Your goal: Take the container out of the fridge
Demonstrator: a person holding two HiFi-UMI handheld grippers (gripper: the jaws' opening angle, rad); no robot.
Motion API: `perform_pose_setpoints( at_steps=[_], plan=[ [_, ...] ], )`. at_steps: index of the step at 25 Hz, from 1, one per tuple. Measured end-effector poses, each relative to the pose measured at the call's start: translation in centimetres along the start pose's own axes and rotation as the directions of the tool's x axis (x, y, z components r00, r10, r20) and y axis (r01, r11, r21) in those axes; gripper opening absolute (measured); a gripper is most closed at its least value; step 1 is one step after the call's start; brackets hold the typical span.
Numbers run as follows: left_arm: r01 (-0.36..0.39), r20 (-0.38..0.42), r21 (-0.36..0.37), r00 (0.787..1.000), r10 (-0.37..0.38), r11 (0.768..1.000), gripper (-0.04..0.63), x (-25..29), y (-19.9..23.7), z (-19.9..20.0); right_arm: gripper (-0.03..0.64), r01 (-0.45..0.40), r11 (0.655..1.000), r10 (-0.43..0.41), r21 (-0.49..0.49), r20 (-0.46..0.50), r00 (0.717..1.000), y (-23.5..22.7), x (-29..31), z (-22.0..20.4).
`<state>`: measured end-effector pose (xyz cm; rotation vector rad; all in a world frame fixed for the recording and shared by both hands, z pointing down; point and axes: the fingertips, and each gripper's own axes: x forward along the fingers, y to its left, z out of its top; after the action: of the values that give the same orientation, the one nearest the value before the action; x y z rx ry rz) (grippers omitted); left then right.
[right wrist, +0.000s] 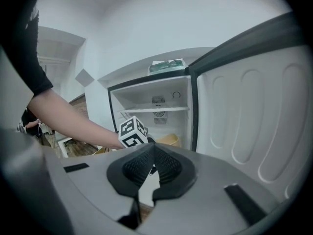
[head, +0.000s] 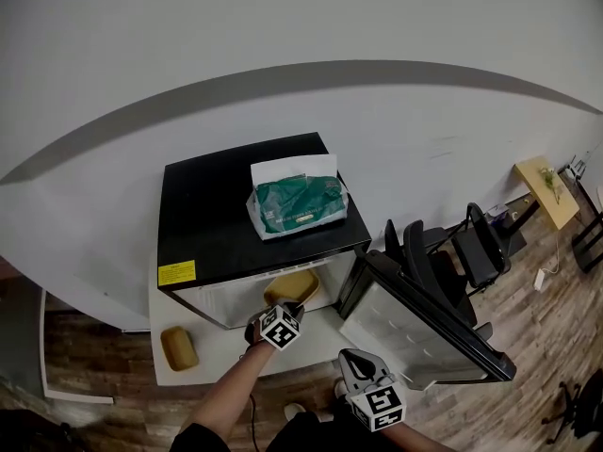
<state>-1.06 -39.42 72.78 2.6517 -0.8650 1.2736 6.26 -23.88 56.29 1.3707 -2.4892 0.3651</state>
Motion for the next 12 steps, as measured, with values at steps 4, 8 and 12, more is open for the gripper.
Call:
perform_pose_setpoints(
  at_steps=[4, 8, 12],
  plan=[
    [0.033, 0.123, -0.11, 0.992, -0.019, 0.993, 0.029, -3.8, -1.7, 1.3, 0.0, 0.019, 1.0, -0.02, 0.019, 0.028, 0.999, -0.1, -0.3, 0.8],
    [0.048, 0.223, -0.135, 0.975, -0.016, 0.99, 0.029, -8.5, -3.5, 2.7, -0.001, 0.047, 0.999, -0.048, 0.014, 0.056, 0.997, -0.5, -0.4, 1.8],
    [0.077, 0.316, -0.154, 0.948, -0.025, 0.985, 0.029, -13.1, -5.6, 3.3, 0.0, 0.061, 0.998, -0.061, 0.005, 0.084, 0.995, 0.0, -0.8, 3.0]
  ],
)
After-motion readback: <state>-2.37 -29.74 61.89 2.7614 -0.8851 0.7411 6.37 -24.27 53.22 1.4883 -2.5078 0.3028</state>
